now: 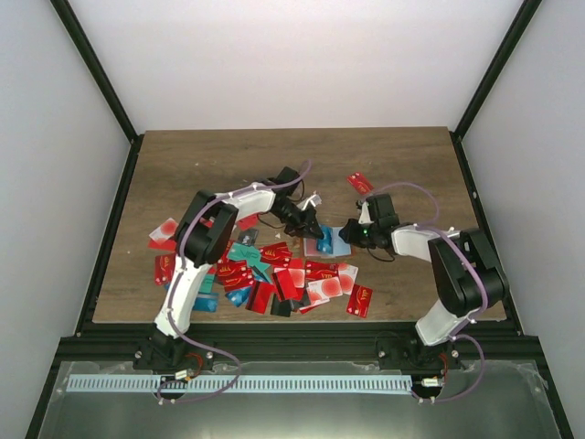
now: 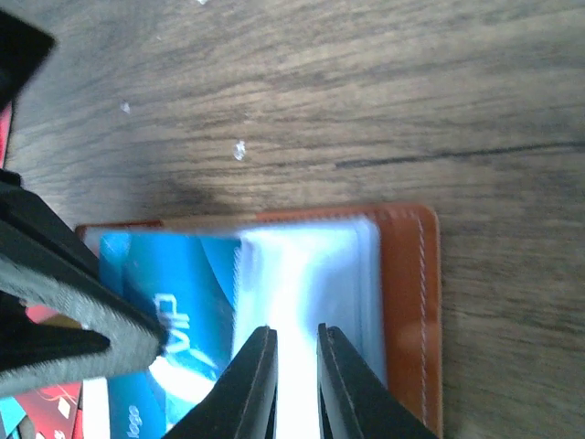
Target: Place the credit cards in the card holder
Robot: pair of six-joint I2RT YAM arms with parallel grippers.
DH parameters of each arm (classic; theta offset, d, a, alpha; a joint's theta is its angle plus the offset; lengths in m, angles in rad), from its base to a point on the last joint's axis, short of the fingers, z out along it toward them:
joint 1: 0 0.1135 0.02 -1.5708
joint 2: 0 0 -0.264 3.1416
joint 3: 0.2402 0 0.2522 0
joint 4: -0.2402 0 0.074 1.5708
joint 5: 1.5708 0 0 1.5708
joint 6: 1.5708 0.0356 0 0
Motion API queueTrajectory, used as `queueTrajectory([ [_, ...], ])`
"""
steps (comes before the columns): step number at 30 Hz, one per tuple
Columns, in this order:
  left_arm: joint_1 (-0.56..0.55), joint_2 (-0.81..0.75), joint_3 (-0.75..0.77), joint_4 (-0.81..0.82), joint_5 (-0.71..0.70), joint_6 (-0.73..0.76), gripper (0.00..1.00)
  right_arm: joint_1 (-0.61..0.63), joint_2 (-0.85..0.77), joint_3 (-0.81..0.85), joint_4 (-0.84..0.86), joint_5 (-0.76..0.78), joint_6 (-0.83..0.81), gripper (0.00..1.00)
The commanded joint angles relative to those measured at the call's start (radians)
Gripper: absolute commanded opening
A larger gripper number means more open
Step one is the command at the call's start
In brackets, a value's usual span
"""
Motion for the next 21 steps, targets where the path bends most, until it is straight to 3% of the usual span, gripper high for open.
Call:
queueTrajectory([
  [1,0.003,-0.05,-0.06,0.139,-0.146,-0.046,0.04,-0.002,-0.024,-0.028,-0.044,0.045,-0.011,0.15],
  [8,0.01,-0.128,-0.201,0.337,-0.105,-0.096,0.04,-0.001,0.018,-0.069,-0.03,0.082,-0.005,0.15],
  [17,0.024,-0.284,-0.383,0.542,-0.265,-0.203,0.04,-0.001,0.029,-0.063,-0.046,0.076,-0.002,0.13],
  [21,0.021,-0.353,-0.486,0.627,-0.228,-0.265,0.04,-0.001,0.034,-0.059,-0.046,0.074,-0.003,0.14],
])
